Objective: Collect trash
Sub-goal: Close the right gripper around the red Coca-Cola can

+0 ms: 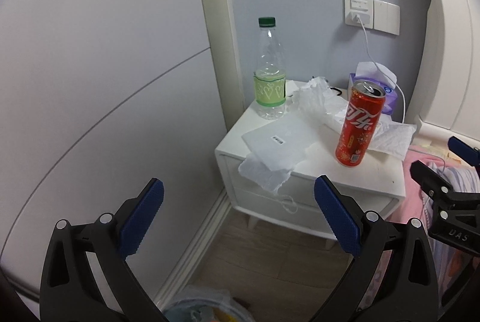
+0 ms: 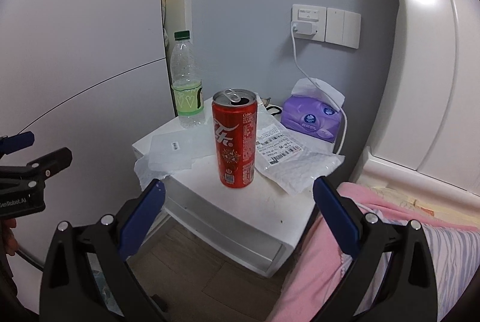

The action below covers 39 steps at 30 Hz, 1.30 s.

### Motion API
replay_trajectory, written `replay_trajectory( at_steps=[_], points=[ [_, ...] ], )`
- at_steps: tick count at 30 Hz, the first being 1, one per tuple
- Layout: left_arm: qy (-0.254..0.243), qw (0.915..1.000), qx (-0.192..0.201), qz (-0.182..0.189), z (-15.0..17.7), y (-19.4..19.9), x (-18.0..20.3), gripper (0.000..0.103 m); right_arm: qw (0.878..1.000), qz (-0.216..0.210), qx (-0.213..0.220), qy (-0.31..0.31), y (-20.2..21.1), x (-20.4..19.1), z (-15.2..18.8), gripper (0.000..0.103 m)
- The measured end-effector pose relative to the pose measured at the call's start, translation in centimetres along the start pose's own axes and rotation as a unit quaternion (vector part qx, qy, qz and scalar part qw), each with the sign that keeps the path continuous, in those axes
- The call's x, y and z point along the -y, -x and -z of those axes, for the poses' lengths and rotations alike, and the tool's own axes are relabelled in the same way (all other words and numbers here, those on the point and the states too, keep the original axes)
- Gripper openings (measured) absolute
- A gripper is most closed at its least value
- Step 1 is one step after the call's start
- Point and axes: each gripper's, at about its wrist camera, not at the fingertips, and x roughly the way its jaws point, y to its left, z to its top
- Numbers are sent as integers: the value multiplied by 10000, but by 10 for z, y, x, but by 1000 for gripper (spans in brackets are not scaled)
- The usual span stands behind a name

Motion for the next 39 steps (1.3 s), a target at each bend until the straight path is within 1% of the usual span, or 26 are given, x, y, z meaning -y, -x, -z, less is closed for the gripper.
replay_trajectory(
  at_steps=[5,11,17,21,30,39],
  points=[
    [14,9999,-17,112,-8,-28,2,97,10000,-55,27,44,-35,0,-8,96],
    [-248,9996,75,132,-20,-62,7,97,9999,-99,11,40,-71,3,-17,96],
    [-394,9991,-20,124,-34,-99,12,97,9999,-110,-19,118,-96,6,-21,96],
    [-325,9993,-110,148,-39,-116,13,97,9998,-107,-32,148,-109,7,-22,96],
    [-393,9990,-72,175,-43,-130,17,97,9998,-95,-79,167,-127,0,-23,96],
    [-329,9990,-71,303,-49,-141,21,97,9999,-21,-70,115,-137,4,-26,96]
  ],
)
